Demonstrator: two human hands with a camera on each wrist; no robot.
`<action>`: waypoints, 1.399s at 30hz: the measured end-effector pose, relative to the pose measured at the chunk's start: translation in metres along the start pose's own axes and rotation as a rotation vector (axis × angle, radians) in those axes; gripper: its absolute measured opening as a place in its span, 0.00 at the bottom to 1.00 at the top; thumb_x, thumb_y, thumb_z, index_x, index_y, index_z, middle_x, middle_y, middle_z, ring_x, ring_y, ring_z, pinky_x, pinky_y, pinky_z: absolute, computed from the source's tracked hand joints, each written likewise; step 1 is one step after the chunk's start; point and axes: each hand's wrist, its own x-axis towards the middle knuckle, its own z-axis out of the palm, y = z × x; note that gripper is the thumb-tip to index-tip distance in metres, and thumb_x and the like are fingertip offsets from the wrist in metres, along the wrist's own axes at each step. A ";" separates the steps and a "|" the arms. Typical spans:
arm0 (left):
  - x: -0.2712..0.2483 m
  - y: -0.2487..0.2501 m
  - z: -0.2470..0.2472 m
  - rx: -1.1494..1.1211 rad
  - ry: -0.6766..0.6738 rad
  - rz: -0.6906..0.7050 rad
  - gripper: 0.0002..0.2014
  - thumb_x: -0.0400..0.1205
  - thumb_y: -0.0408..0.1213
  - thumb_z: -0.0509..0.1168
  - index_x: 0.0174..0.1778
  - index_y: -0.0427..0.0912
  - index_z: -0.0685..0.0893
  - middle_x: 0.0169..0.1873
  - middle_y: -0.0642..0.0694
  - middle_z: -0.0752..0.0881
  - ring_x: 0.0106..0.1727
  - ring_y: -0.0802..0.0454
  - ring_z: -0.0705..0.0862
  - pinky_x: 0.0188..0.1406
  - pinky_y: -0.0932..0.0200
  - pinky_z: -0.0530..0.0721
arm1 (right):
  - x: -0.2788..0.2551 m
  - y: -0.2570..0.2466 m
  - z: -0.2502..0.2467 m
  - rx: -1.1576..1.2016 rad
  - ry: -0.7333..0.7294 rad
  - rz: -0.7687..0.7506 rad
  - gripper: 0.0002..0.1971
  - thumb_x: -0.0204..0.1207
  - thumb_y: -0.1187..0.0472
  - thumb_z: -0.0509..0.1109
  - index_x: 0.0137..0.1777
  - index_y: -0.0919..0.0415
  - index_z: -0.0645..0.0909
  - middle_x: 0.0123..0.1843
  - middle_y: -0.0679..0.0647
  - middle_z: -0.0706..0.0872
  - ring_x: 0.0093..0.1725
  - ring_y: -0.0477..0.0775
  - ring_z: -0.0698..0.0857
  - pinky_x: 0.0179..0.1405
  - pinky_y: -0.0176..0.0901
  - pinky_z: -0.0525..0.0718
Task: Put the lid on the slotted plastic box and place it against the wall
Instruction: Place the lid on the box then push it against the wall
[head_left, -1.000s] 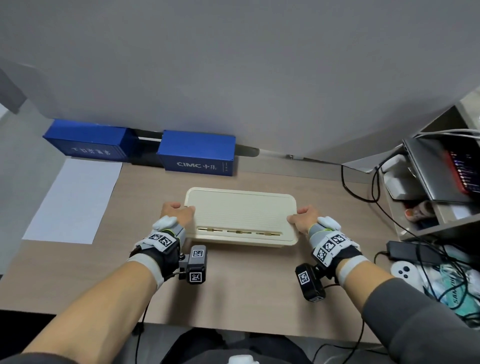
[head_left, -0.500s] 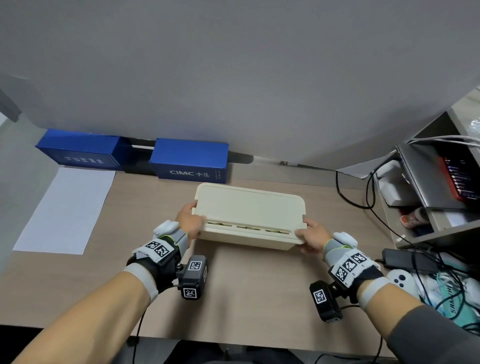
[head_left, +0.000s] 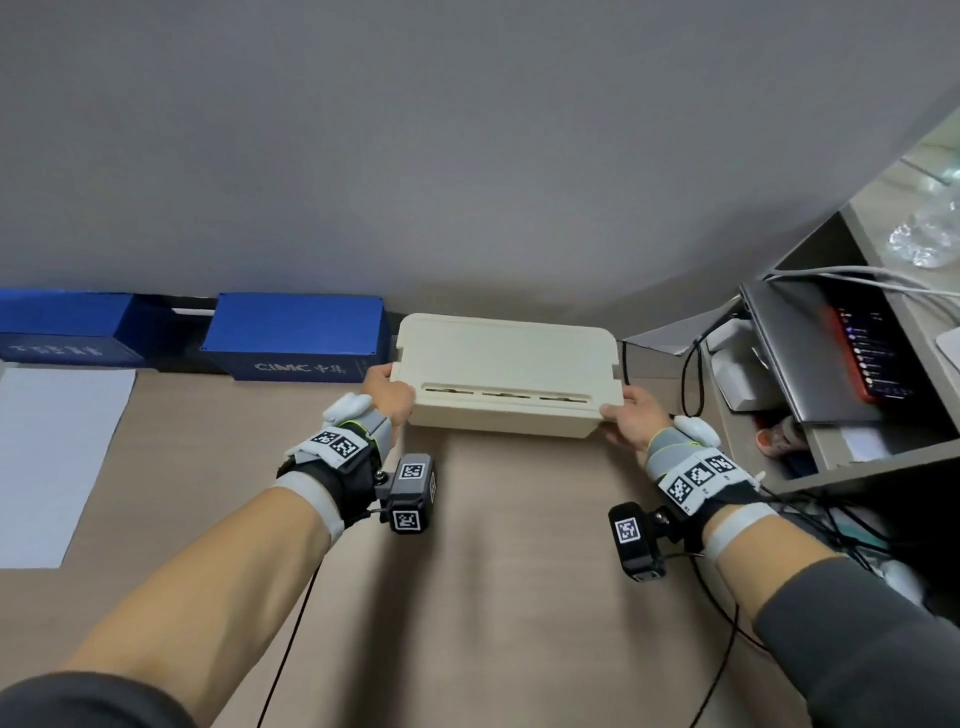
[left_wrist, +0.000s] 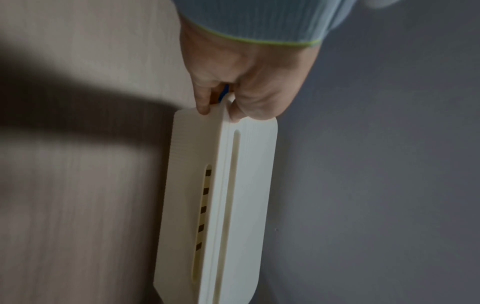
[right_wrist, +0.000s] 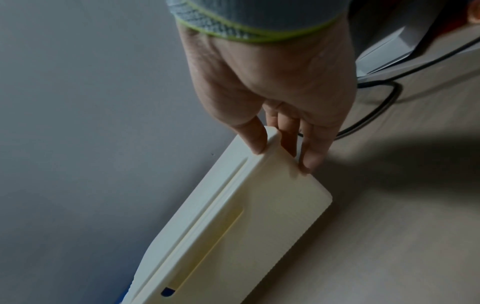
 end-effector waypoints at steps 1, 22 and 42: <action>0.007 0.002 0.003 -0.004 0.019 0.004 0.20 0.82 0.20 0.59 0.71 0.31 0.80 0.52 0.42 0.83 0.42 0.48 0.81 0.23 0.67 0.77 | 0.007 -0.004 0.001 0.008 -0.007 -0.002 0.21 0.77 0.72 0.66 0.71 0.62 0.75 0.64 0.63 0.84 0.54 0.60 0.82 0.38 0.46 0.83; 0.055 -0.013 0.018 -0.350 0.047 -0.122 0.26 0.82 0.25 0.62 0.77 0.43 0.77 0.68 0.42 0.85 0.67 0.39 0.83 0.72 0.41 0.81 | 0.033 -0.014 0.012 0.160 -0.111 0.050 0.23 0.81 0.67 0.66 0.75 0.55 0.72 0.70 0.52 0.82 0.61 0.53 0.82 0.59 0.55 0.84; 0.003 -0.026 -0.041 -0.183 0.078 -0.069 0.26 0.82 0.44 0.67 0.77 0.43 0.78 0.70 0.36 0.84 0.68 0.38 0.85 0.71 0.46 0.81 | 0.033 -0.019 0.013 -0.371 -0.012 -0.031 0.30 0.67 0.47 0.71 0.65 0.63 0.82 0.62 0.64 0.88 0.59 0.68 0.86 0.63 0.57 0.82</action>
